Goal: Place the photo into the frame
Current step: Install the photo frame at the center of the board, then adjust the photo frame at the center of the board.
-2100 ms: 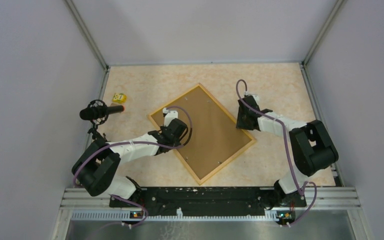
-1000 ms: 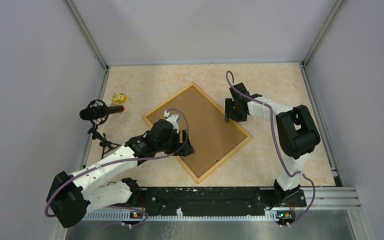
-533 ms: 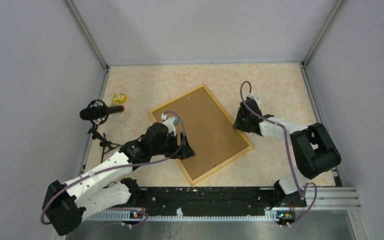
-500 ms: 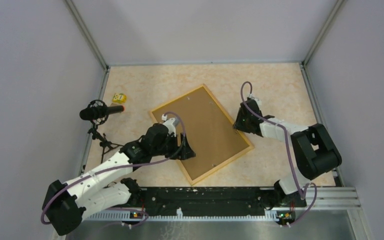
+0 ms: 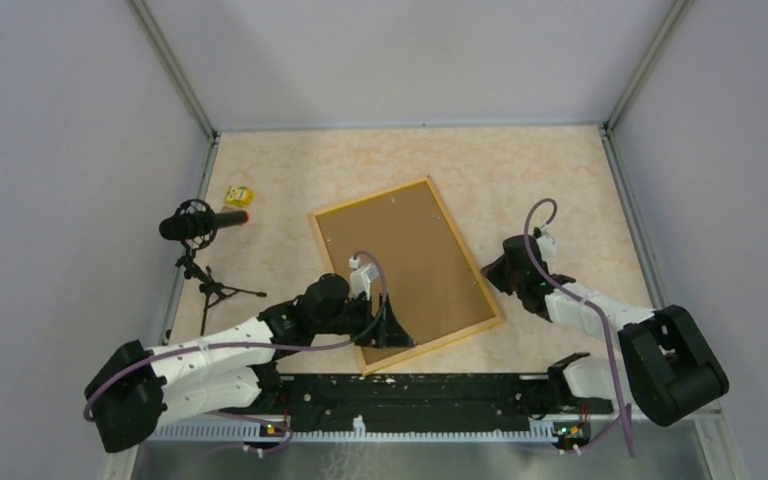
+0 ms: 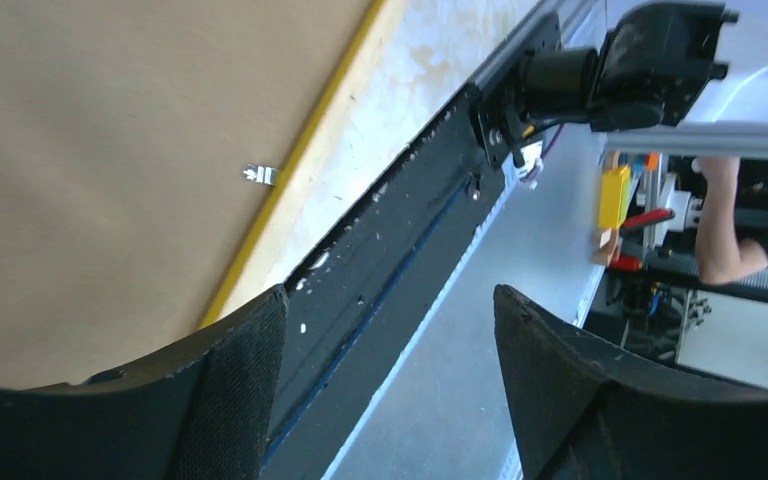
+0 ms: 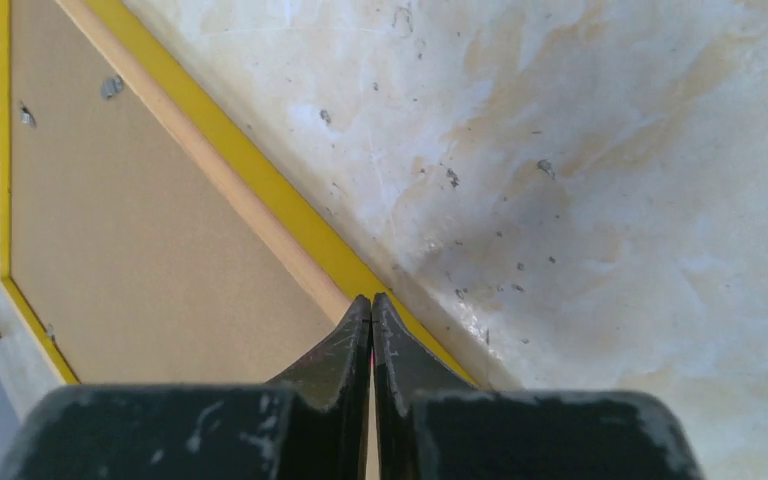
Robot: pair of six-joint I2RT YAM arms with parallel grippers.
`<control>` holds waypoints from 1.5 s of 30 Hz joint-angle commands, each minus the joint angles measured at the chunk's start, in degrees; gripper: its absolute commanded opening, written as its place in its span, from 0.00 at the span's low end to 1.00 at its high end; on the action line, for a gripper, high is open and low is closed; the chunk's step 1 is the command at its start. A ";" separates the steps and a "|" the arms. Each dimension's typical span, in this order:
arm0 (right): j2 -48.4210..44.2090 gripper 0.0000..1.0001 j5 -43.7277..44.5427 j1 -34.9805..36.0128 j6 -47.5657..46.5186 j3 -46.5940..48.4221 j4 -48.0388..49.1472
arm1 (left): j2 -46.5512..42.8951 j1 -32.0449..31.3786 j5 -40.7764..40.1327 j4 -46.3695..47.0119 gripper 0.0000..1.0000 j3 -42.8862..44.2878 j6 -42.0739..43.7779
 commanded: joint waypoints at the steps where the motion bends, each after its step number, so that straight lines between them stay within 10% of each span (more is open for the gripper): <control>1: 0.48 0.00 4.37 0.30 1.73 1.90 -8.00 | 4.66 -7.48 -4.79 8.34 0.81 0.42 -2.36; 12: 0.29 0.03 -2.67 -2.15 -15.73 6.39 -4.52 | 29.57 -19.93 -7.09 15.59 0.86 12.03 0.49; 15: 5.80 0.47 -10.88 -2.96 -31.24 14.11 -10.36 | 34.41 -20.54 -10.77 15.20 0.88 12.77 -0.25; 23: 15.64 0.65 -14.73 -2.94 -38.04 18.73 -11.96 | 36.27 -19.14 -21.10 3.32 0.90 17.53 -0.32; 32: 15.95 0.38 -0.04 -1.61 -33.16 18.88 -16.56 | 36.75 -9.20 -21.13 0.14 0.90 16.37 0.39; 39: 15.45 0.05 -1.52 -1.63 -30.01 16.80 -19.00 | 32.10 -5.75 -23.28 -1.36 0.91 13.12 3.31; 45: 7.76 0.00 -11.21 2.59 -23.57 9.26 -16.80 | 28.80 -3.57 -24.96 -1.36 0.89 9.19 2.40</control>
